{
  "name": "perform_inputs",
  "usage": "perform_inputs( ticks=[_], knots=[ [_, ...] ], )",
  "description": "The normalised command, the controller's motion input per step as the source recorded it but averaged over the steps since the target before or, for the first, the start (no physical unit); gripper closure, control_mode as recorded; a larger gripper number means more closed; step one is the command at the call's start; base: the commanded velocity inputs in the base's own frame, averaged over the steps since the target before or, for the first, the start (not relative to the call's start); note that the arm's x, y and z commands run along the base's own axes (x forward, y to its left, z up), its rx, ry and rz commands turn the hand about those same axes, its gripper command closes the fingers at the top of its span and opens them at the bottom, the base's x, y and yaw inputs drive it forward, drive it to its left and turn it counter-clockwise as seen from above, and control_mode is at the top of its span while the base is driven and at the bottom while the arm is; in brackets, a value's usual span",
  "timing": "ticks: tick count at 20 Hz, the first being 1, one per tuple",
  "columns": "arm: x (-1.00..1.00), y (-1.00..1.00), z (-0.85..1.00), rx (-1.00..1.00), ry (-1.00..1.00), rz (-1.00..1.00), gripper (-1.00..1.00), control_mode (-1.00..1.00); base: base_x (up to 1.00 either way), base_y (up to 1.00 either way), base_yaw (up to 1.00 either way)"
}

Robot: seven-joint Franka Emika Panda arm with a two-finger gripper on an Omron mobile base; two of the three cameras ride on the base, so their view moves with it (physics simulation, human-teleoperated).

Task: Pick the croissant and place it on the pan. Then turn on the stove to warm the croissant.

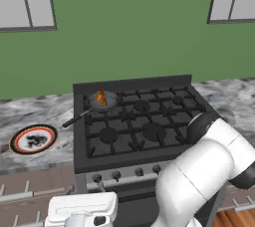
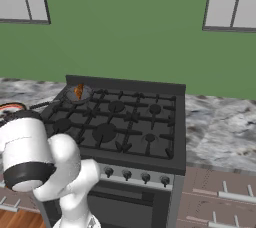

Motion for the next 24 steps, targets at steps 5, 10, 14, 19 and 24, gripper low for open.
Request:
perform_inputs(
  ticks=[5, 10, 14, 19, 24],
  knots=[
    [0.06, -0.73, -0.90, 0.00, 0.04, 0.13, -1.00, -1.00, 0.00, 0.00, 0.00],
    [0.24, -0.97, -1.00, 0.00, 0.02, 0.23, -1.00, -1.00, 0.00, 0.00, 0.00],
    [0.02, -0.54, -0.56, 0.00, 0.00, 0.17, -1.00, -1.00, 0.00, 0.00, 0.00],
    [0.57, -0.35, -0.17, 0.02, 0.00, 0.02, -1.00, -1.00, 0.00, 0.00, 0.00],
    [0.99, -0.29, -0.43, 0.00, 0.00, 0.05, -1.00, -1.00, 0.00, 0.00, 0.00]
  ],
)
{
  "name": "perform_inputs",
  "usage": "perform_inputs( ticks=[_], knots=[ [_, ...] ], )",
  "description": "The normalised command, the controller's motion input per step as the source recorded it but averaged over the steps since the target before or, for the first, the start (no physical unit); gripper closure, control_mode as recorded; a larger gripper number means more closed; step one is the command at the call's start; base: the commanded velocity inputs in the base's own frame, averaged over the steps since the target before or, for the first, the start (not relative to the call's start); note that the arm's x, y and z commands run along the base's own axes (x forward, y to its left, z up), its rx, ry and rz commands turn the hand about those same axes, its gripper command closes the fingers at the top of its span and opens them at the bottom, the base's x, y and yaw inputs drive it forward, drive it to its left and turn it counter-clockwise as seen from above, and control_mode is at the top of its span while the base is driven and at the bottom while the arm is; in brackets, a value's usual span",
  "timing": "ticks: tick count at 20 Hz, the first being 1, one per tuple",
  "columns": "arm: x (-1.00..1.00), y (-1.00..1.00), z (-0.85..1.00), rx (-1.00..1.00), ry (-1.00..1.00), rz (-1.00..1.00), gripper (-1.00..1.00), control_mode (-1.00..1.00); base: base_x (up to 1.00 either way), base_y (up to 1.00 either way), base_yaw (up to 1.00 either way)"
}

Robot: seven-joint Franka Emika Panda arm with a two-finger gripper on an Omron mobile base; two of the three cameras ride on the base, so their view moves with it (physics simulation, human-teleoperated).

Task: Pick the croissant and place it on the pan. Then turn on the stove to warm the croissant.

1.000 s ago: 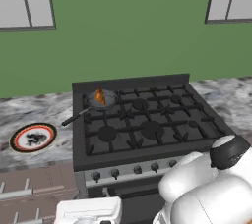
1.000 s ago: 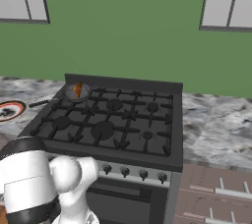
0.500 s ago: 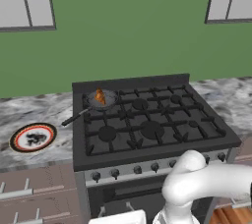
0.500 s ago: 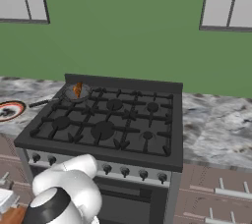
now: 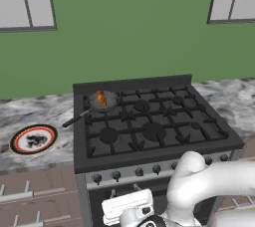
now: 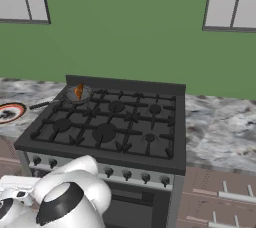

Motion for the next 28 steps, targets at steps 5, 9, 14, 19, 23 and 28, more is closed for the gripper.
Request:
perform_inputs(
  ticks=[5, 9, 14, 19, 23, 28],
  knots=[
    [0.15, 0.02, -0.12, 0.00, 0.00, 0.01, -1.00, -1.00, 0.00, 0.00, 0.00],
    [0.00, 0.60, -0.50, 0.00, 0.00, 0.00, -1.00, -1.00, 0.00, 0.00, 0.00],
    [0.03, 0.48, -0.36, 0.00, 0.00, 0.00, -1.00, -1.00, 0.00, 0.00, 0.00],
    [0.36, 0.01, -0.42, 0.02, 0.00, 0.00, -1.00, -1.00, 0.00, 0.00, 0.00],
    [0.71, 0.15, -0.86, 0.05, 0.00, 0.00, -1.00, -1.00, 0.00, 0.00, 0.00],
    [0.51, 0.17, -0.55, 0.01, 0.00, 0.00, -1.00, -1.00, 0.00, 0.00, 0.00]
  ],
)
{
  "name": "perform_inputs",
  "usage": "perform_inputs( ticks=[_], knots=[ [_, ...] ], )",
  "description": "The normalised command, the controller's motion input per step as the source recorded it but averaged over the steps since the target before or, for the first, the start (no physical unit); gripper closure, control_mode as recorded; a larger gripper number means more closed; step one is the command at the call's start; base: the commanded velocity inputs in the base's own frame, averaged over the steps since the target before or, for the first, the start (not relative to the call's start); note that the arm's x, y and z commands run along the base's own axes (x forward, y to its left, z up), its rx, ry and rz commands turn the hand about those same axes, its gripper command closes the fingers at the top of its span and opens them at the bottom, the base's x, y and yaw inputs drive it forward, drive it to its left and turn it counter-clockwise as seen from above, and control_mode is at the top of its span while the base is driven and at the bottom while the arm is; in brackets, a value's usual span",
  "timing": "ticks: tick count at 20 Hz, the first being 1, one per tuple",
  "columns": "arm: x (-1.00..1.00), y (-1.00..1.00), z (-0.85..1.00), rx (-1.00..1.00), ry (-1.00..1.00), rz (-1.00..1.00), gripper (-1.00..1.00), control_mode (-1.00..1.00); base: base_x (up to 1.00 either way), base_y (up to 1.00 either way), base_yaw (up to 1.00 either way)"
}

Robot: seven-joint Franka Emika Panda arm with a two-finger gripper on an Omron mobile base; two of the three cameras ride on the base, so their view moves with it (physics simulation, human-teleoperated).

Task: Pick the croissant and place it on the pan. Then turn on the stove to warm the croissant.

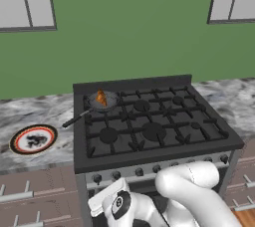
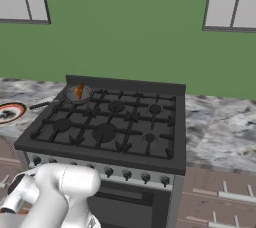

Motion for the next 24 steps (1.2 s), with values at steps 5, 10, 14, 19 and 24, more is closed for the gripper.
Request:
perform_inputs(
  ticks=[5, 10, 14, 19, 24],
  knots=[
    [0.00, 0.16, -0.20, 0.09, 0.00, 0.00, -1.00, -1.00, 0.00, 0.00, 0.00],
    [0.08, 0.42, -0.62, 0.15, -0.03, 0.00, -1.00, -1.00, 0.00, 0.00, 0.00],
    [0.19, 0.35, -0.69, 0.12, -0.06, 0.00, -1.00, -1.00, 0.00, 0.00, 0.00],
    [0.54, 0.15, -0.54, 0.07, -0.07, 0.00, -1.00, -1.00, 0.00, 0.00, 0.00],
    [0.79, 0.04, -0.54, 0.05, -0.08, 0.00, -1.00, -1.00, 0.00, 0.00, 0.00]
  ],
)
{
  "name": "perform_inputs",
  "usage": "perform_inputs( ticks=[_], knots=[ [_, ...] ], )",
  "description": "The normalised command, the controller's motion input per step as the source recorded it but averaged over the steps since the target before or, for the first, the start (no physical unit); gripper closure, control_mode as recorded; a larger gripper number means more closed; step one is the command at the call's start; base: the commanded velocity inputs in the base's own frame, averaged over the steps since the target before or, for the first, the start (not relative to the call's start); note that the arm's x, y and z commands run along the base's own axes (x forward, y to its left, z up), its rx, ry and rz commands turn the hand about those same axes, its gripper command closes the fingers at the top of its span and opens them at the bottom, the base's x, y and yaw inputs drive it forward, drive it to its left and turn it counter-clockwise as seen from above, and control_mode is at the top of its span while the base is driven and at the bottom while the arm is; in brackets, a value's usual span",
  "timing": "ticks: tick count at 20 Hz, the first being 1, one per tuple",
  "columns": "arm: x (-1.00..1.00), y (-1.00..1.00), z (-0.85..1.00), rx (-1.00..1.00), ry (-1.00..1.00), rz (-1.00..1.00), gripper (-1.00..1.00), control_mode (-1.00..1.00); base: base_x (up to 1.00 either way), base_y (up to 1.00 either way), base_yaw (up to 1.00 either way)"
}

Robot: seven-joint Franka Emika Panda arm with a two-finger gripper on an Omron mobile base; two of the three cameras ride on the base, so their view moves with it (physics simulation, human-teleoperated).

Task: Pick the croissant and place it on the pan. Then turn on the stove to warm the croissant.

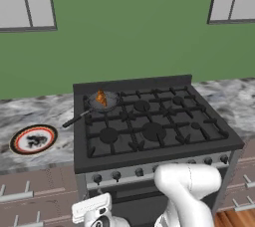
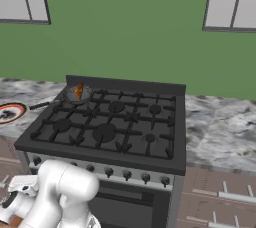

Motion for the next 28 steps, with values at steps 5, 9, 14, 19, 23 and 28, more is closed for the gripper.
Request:
perform_inputs(
  ticks=[5, 9, 14, 19, 23, 28],
  knots=[
    [0.53, 0.01, -0.28, 0.01, -0.07, 0.00, -1.00, -1.00, 0.00, 0.00, 0.00],
    [-0.07, -0.01, 0.00, 0.01, -0.01, 0.00, -1.00, -1.00, 0.00, 0.00, 0.00],
    [-0.90, -0.24, 0.14, 0.08, -0.20, 0.00, -1.00, -1.00, 0.00, 0.00, 0.00],
    [-0.44, -0.35, 0.37, 0.11, -0.25, 0.00, -1.00, -1.00, 0.00, 0.00, 0.00],
    [0.05, -0.49, 0.43, 0.11, -0.22, 0.00, -1.00, -1.00, 0.00, 0.00, 0.00],
    [0.43, -0.48, 0.26, 0.10, -0.18, 0.00, -1.00, -1.00, 0.00, 0.00, 0.00]
  ],
)
